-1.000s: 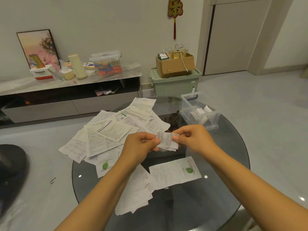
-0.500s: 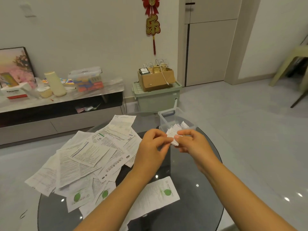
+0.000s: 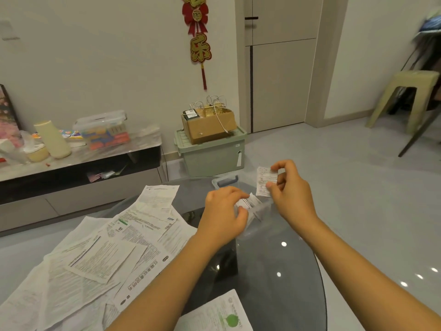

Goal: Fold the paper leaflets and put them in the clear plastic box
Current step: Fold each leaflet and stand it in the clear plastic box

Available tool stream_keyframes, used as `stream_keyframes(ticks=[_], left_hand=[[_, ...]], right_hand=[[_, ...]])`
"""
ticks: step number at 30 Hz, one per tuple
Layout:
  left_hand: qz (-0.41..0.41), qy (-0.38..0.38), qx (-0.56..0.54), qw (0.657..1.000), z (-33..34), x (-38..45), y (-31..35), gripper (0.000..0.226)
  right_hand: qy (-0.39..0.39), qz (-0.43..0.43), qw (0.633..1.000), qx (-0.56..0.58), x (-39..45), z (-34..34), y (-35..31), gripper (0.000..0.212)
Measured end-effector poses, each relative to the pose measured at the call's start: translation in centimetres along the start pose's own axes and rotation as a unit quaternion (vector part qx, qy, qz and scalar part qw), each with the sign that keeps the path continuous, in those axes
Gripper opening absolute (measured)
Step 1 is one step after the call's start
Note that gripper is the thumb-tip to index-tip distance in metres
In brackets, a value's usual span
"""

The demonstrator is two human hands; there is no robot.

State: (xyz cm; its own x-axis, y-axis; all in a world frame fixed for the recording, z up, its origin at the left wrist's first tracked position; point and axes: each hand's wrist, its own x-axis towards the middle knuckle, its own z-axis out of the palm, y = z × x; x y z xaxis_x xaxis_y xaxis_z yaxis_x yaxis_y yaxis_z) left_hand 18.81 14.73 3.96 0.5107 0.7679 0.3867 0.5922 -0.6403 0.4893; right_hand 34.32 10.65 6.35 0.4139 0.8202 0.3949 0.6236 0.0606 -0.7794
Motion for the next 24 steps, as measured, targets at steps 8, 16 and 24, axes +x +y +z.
stream_keyframes(ticks=[8, 16, 24], left_hand=[[0.101, -0.130, 0.102, 0.981, 2.0, 4.1, -1.2, 0.058], [0.147, -0.172, 0.149, 0.963, 2.5, 5.5, -2.5, 0.081], [0.145, -0.143, 0.151, 0.967, 3.0, 5.1, -3.3, 0.075]], right_hand=[[-0.063, -0.026, 0.990, -0.127, 2.3, 1.0, 1.7, 0.024], [-0.089, -0.074, 0.973, -0.199, 3.2, 2.1, 2.4, 0.026], [-0.125, -0.108, 0.942, -0.292, 3.8, 3.2, 2.2, 0.010]])
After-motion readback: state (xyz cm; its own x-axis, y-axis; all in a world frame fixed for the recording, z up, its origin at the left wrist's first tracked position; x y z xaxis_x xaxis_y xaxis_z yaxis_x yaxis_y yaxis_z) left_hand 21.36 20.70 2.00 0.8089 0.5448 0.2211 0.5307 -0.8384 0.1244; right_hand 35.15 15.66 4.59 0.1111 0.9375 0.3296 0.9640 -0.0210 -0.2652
